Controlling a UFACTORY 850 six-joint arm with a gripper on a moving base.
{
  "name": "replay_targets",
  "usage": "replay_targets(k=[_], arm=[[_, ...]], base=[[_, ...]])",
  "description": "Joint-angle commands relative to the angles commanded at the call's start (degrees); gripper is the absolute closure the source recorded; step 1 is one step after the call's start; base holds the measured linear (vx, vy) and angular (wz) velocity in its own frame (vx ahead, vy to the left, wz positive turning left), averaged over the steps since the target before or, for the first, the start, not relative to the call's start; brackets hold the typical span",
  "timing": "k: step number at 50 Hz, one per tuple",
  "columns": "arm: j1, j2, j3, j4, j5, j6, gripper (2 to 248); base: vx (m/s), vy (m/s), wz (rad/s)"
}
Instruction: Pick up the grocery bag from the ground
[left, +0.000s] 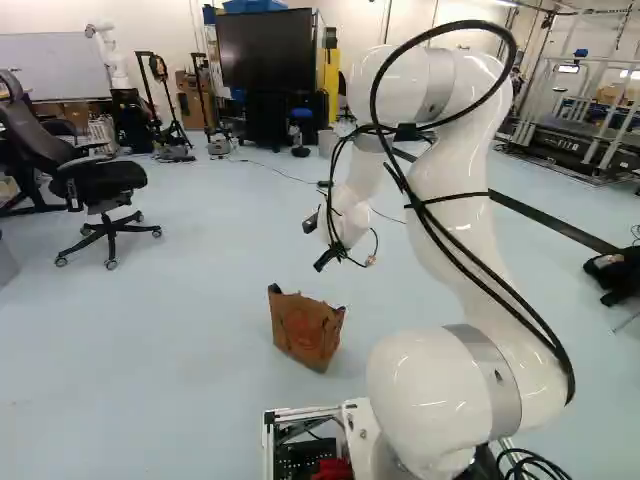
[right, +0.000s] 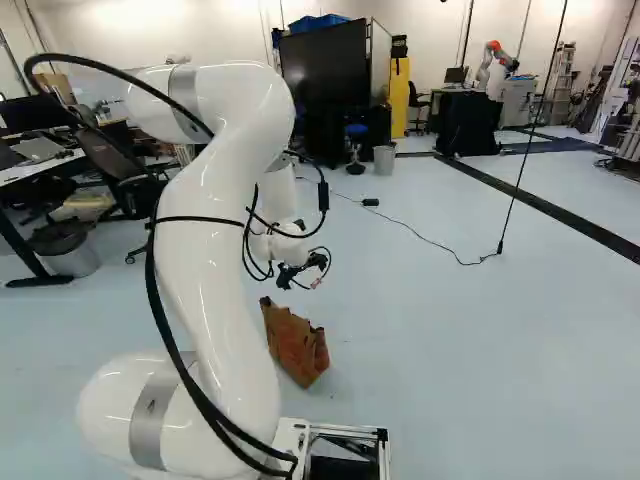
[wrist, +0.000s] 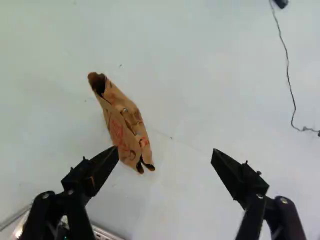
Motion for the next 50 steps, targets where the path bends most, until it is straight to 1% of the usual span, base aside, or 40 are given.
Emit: replay_targets(k=[6, 9, 12, 20, 38, 50], arm=[[0.4, -2.2, -2.3, -1.1, -2.1, -4.7, 3], [0.6, -3.3, -3.5, -1.7, -3.1, -5.9, 3], [0.8, -4.4, -4.7, -2.2, -4.1, -6.5, 3], [1.3, -7.2, -7.8, -3.7, -6.9, -7.1, 3], [2.4, -13.4, -15.0, -7.1, -13.8, -7.2, 3], [3.7, -17.3, -19.7, -9.0, -18.4, -7.2, 3]], base=[[0.000, 0.000, 0.000], [0.000, 0.000, 0.000], [0.000, 0.000, 0.000], [0.000, 0.000, 0.000], [0.000, 0.000, 0.000], [0.000, 0.000, 0.000]])
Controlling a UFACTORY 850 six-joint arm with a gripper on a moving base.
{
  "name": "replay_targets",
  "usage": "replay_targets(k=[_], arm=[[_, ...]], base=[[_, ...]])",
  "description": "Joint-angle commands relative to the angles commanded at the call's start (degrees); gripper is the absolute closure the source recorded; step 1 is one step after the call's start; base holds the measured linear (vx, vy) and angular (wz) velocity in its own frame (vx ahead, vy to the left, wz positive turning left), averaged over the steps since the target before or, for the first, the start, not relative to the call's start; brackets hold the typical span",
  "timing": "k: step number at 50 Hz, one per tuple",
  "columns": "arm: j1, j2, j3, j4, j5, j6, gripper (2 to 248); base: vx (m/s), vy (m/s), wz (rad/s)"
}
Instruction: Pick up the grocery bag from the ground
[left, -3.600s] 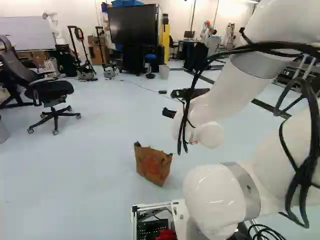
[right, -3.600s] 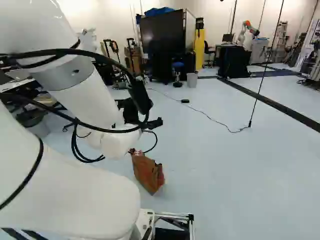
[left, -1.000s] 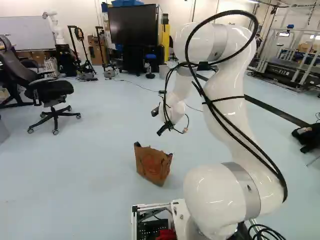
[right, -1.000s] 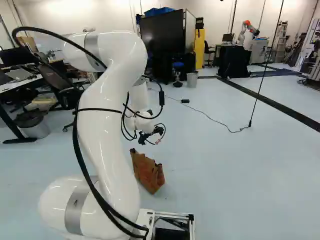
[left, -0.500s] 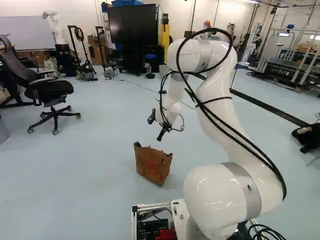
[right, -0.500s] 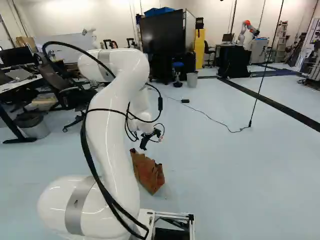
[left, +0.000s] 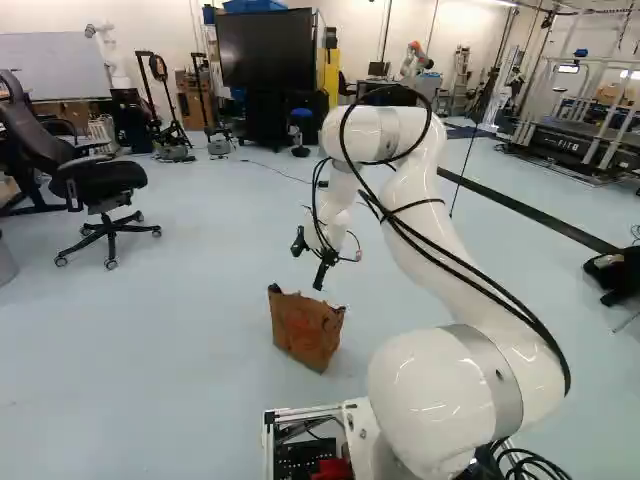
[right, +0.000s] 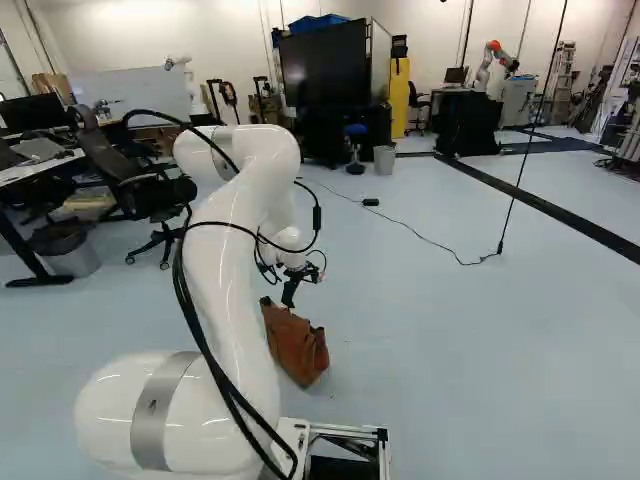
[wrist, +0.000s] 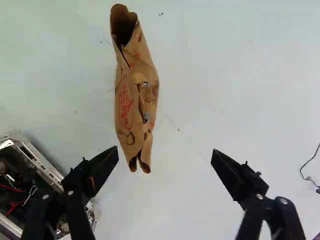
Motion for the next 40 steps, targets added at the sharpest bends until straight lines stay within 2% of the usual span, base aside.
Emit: replay_targets(k=[32, 40], arm=[[4.4, -10.0, -12.2, -0.4, -1.3, 0.0, 3], [5.4, -11.8, -13.9, -0.4, -1.3, 0.0, 3]], base=[[0.000, 0.000, 0.000], [0.000, 0.000, 0.000]])
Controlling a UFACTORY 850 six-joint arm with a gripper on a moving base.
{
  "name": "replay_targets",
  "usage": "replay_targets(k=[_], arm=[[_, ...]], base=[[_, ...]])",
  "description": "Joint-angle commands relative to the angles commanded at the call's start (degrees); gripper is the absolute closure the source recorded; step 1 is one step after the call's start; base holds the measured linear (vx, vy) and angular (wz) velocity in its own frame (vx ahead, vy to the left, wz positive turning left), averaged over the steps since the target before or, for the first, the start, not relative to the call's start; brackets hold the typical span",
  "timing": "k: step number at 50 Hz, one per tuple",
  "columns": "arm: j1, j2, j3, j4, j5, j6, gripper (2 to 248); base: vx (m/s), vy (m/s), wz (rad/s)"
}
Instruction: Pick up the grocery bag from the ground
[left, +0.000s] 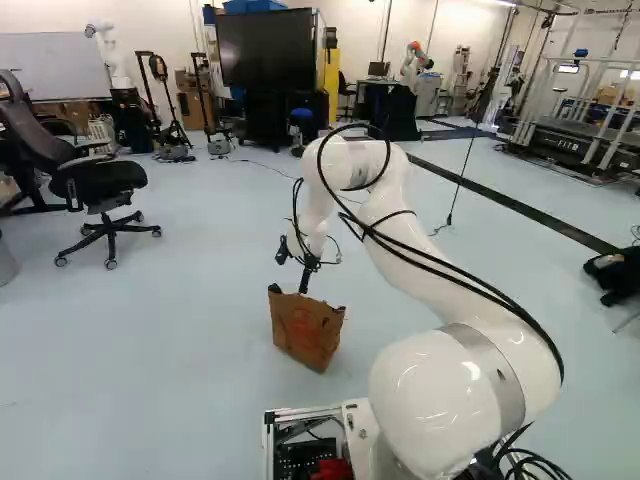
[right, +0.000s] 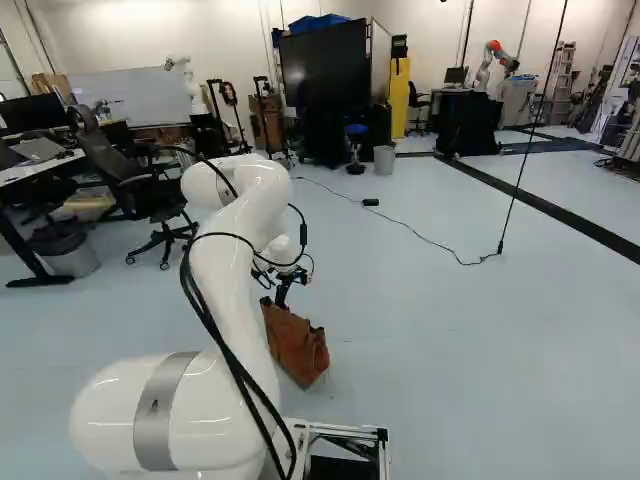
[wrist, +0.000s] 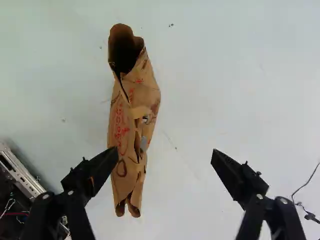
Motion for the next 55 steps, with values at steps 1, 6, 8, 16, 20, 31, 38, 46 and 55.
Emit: replay_targets(k=[1, 6, 8, 16, 20, 31, 38, 46, 55], arm=[[0.1, -0.2, -0.1, 0.0, 0.0, 0.0, 3], [0.6, -1.1, -0.6, 0.0, 0.0, 0.0, 3], [0.8, -1.4, -0.8, 0.0, 0.0, 0.0, 3], [1.4, -2.8, -1.6, 0.0, 0.0, 0.0, 3], [1.7, -3.6, -2.1, 0.0, 0.0, 0.0, 3], [1.8, -5.8, -3.9, 0.0, 0.0, 0.0, 3], [1.9, -7.2, -5.1, 0.0, 0.0, 0.0, 3], [1.9, -8.9, -6.5, 0.0, 0.0, 0.0, 3], [1.9, -10.8, -8.2, 0.0, 0.0, 0.0, 3]], base=[[0.000, 0.000, 0.000], [0.000, 0.000, 0.000], [0.000, 0.000, 0.000], [0.000, 0.000, 0.000], [0.000, 0.000, 0.000], [0.000, 0.000, 0.000], [0.000, 0.000, 0.000], [0.000, 0.000, 0.000], [0.000, 0.000, 0.000]])
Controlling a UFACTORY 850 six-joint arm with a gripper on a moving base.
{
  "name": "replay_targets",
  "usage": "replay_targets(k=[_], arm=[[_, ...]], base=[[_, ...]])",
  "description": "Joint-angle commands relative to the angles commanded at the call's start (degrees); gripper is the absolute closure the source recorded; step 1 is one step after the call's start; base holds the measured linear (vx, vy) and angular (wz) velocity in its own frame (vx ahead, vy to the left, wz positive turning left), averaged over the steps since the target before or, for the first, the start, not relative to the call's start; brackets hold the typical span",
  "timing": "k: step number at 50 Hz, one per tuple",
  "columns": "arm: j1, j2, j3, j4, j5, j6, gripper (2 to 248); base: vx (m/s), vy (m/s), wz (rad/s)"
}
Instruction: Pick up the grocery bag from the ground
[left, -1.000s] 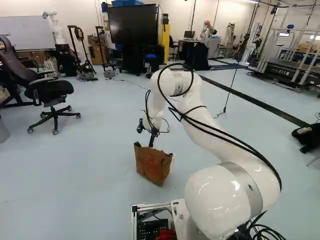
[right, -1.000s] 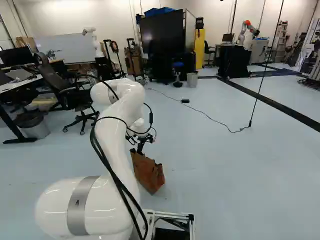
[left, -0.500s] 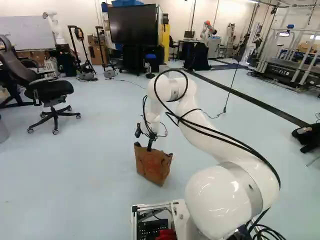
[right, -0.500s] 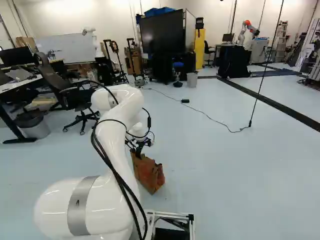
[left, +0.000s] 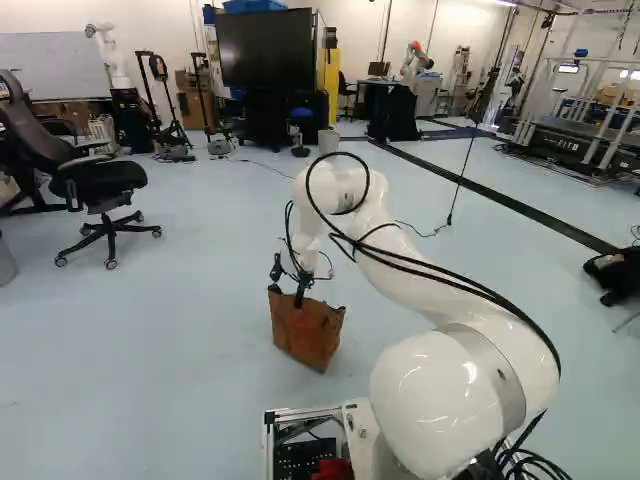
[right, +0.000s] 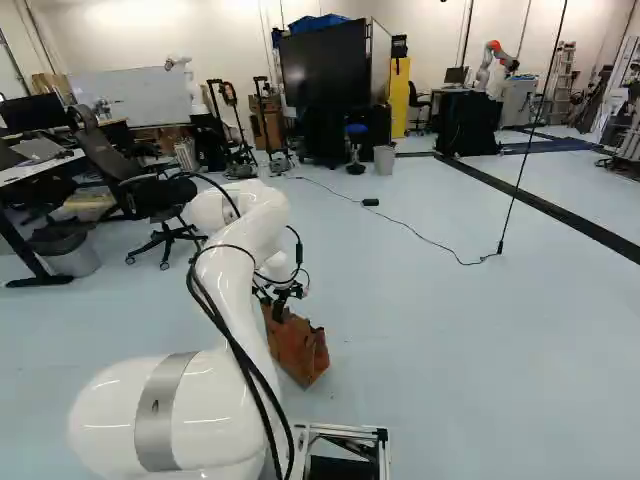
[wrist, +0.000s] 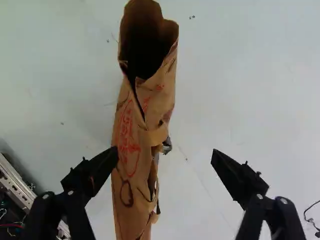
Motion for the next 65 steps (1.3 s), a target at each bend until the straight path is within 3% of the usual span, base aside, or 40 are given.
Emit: replay_targets(k=[37, 51, 52, 56, 57, 62, 63, 65], arm=[[0.0, -7.9, -7.3, 0.0, 0.0, 0.0, 3], [0.0, -8.5, -7.9, 0.0, 0.0, 0.0, 4], [0.0, -8.5, -7.9, 0.0, 0.0, 0.0, 38], [0.0, -8.5, -7.9, 0.0, 0.0, 0.0, 38], [0.0, -8.5, -7.9, 0.0, 0.0, 0.0, 77], [0.0, -8.5, -7.9, 0.0, 0.0, 0.0, 77], [0.0, -8.5, -7.9, 0.0, 0.0, 0.0, 115], [0.0, -8.5, -7.9, 0.0, 0.0, 0.0, 115]], base=[[0.000, 0.000, 0.000], [0.000, 0.000, 0.000], [0.000, 0.000, 0.000], [0.000, 0.000, 0.000], [0.000, 0.000, 0.000], [0.000, 0.000, 0.000], [0.000, 0.000, 0.000], [0.000, 0.000, 0.000]])
